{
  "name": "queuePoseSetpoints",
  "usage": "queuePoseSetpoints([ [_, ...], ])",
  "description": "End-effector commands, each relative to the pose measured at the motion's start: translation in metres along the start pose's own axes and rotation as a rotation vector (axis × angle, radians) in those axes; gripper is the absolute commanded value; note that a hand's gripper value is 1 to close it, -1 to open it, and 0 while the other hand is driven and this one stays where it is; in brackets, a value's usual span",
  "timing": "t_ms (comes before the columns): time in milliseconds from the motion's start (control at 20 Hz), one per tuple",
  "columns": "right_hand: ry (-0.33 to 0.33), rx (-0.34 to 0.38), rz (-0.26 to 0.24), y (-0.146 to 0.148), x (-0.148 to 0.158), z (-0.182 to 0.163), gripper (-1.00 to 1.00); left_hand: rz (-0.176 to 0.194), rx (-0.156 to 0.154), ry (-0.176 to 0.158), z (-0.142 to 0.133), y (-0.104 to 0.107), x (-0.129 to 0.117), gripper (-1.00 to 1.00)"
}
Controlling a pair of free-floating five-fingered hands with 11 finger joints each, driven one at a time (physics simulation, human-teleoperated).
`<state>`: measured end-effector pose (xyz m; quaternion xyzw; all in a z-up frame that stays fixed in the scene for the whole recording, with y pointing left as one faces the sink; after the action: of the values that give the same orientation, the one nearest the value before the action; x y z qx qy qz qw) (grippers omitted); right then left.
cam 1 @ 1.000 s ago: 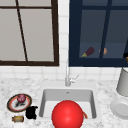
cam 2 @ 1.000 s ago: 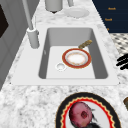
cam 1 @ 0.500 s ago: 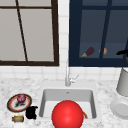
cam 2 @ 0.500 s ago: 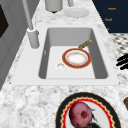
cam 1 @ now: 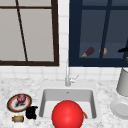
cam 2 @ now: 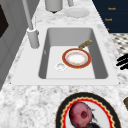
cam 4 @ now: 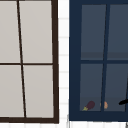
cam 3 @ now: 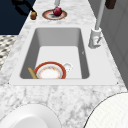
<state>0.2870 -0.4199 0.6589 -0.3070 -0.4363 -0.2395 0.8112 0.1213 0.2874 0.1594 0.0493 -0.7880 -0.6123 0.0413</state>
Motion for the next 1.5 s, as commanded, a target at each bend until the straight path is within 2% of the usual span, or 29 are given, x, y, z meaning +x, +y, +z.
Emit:
queuePoseSetpoints([
  [0, 0.011, 0.008, -0.009, 0.009, 0.006, -0.018, -1.0, 0.0, 0.0, 0.0, 0.0, 0.0, 0.0, 0.0],
  [100, 0.0, -0.008, -0.011, 0.02, 0.009, -0.028, -1.0, 0.0, 0.0, 0.0, 0.0, 0.0, 0.0, 0.0],
  [300, -0.013, -0.052, -0.058, 0.029, 0.015, -0.044, -1.0, 0.0, 0.0, 0.0, 0.0, 0.0, 0.0, 0.0],
  [450, -0.031, -0.038, -0.059, 0.024, 0.018, -0.052, -1.0, 0.0, 0.0, 0.0, 0.0, 0.0, 0.0, 0.0],
  [700, -0.113, 0.003, -0.038, 0.028, 0.01, -0.053, -1.0, 0.0, 0.0, 0.0, 0.0, 0.0, 0.0, 0.0],
  [750, -0.129, 0.008, -0.038, 0.029, 0.01, -0.054, 1.0, 0.0, 0.0, 0.0, 0.0, 0.0, 0.0, 0.0],
  [800, -0.143, 0.03, -0.011, 0.027, 0.009, -0.052, 1.0, 0.0, 0.0, 0.0, 0.0, 0.0, 0.0, 0.0],
  [850, -0.139, 0.069, -0.018, 0.023, 0.009, -0.052, 1.0, 0.0, 0.0, 0.0, 0.0, 0.0, 0.0, 0.0],
  [1050, -0.174, 0.036, 0.034, 0.009, 0.002, -0.048, 1.0, 0.0, 0.0, 0.0, 0.0, 0.0, 0.0, 0.0],
  [1250, -0.194, 0.011, 0.049, -0.003, -0.004, -0.042, 1.0, 0.0, 0.0, 0.0, 0.0, 0.0, 0.0, 0.0],
  [1350, -0.204, -0.004, 0.026, -0.028, -0.019, -0.025, 1.0, 0.0, 0.0, 0.0, 0.0, 0.0, 0.0, 0.0],
  [1450, -0.209, -0.03, 0.035, -0.031, -0.027, -0.016, 1.0, 0.0, 0.0, 0.0, 0.0, 0.0, 0.0, 0.0],
])
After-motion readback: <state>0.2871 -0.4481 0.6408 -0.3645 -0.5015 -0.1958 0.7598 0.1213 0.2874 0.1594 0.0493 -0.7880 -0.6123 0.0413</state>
